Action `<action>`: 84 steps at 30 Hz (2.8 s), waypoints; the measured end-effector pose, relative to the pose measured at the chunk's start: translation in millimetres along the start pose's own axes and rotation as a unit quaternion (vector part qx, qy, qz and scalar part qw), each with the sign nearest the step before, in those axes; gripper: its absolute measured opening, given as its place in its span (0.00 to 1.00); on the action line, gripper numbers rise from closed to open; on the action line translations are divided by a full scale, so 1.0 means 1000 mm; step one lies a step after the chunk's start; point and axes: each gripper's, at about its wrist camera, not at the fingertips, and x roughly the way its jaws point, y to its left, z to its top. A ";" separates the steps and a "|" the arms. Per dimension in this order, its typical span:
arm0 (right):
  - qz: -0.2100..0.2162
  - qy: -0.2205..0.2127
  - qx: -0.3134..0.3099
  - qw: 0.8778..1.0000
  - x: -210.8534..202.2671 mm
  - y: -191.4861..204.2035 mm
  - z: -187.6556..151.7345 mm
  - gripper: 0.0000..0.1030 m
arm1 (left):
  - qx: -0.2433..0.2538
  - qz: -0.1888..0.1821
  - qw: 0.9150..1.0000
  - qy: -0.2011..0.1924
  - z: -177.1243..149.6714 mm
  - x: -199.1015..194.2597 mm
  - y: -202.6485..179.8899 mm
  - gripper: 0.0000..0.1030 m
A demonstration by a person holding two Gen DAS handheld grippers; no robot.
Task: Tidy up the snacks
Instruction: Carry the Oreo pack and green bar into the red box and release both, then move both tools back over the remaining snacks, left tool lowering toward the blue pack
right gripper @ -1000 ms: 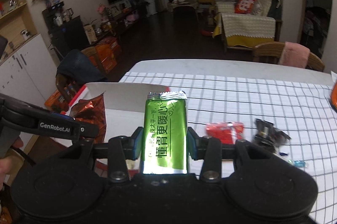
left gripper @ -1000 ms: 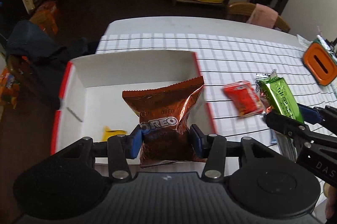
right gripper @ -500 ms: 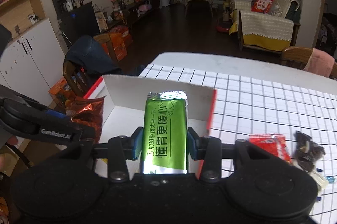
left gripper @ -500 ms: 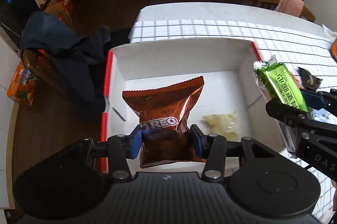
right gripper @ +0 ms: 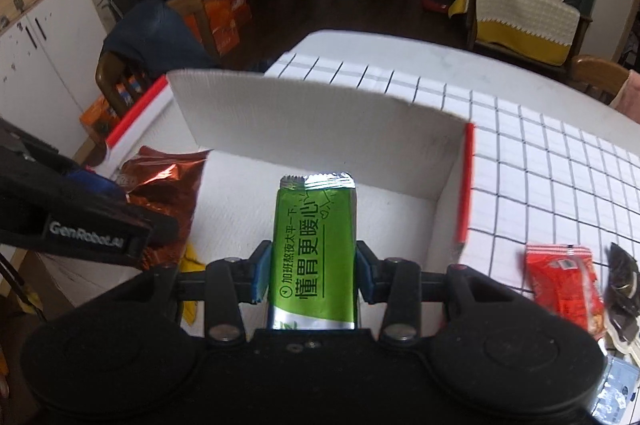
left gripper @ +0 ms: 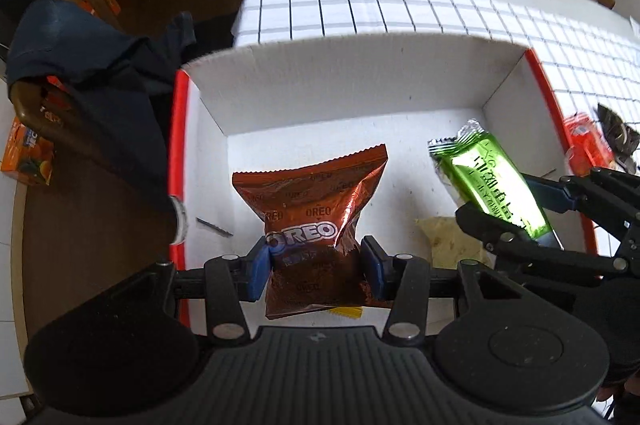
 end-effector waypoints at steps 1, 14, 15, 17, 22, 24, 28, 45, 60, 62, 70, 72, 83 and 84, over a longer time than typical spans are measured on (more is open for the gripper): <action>-0.001 0.005 -0.003 1.000 0.003 0.002 0.000 0.40 | 0.004 0.000 1.000 0.009 0.001 0.005 -0.001 0.46; -0.011 0.050 -0.016 0.999 0.025 0.004 0.001 0.40 | 0.021 0.007 0.998 0.058 0.004 0.036 -0.014 0.46; -0.013 0.050 -0.017 0.999 0.025 0.005 0.000 0.40 | 0.020 0.008 0.998 0.057 0.004 0.035 -0.014 0.46; -0.013 0.050 -0.017 0.999 0.025 0.005 0.001 0.40 | 0.019 0.006 0.998 0.057 0.005 0.036 -0.013 0.46; -0.010 0.043 -0.013 0.999 0.019 0.006 0.001 0.42 | 0.014 0.008 0.999 0.051 0.004 0.032 -0.011 0.50; -0.007 0.039 -0.008 0.999 0.015 0.005 0.001 0.43 | 0.011 0.006 0.999 0.046 0.002 0.028 -0.011 0.51; -0.001 0.025 0.002 1.000 0.000 0.002 0.000 0.48 | 0.006 0.000 0.999 0.032 -0.003 0.018 -0.008 0.55; 0.017 -0.043 0.034 0.998 -0.073 -0.006 -0.011 0.64 | 0.018 -0.034 0.998 -0.057 -0.036 -0.043 -0.016 0.62; 0.035 -0.104 0.068 0.992 -0.135 -0.031 -0.046 0.80 | 0.025 -0.033 0.987 -0.153 -0.070 -0.089 -0.055 0.73; 0.032 -0.110 0.073 0.991 -0.141 -0.038 -0.052 0.80 | 0.029 -0.022 0.985 -0.171 -0.074 -0.093 -0.065 0.76; 0.008 -0.129 0.088 0.988 -0.162 -0.084 -0.084 0.90 | 0.047 -0.032 0.977 -0.208 -0.082 -0.099 -0.115 0.81; 0.002 -0.130 0.096 0.987 -0.168 -0.101 -0.092 0.91 | 0.048 -0.044 0.977 -0.205 -0.081 -0.096 -0.128 0.82; -0.035 -0.120 0.123 0.984 -0.187 -0.195 -0.136 0.95 | 0.067 -0.079 0.980 -0.168 -0.073 -0.065 -0.213 0.82; -0.039 -0.116 0.124 0.985 -0.186 -0.203 -0.140 0.95 | 0.069 -0.079 0.981 -0.165 -0.072 -0.061 -0.221 0.82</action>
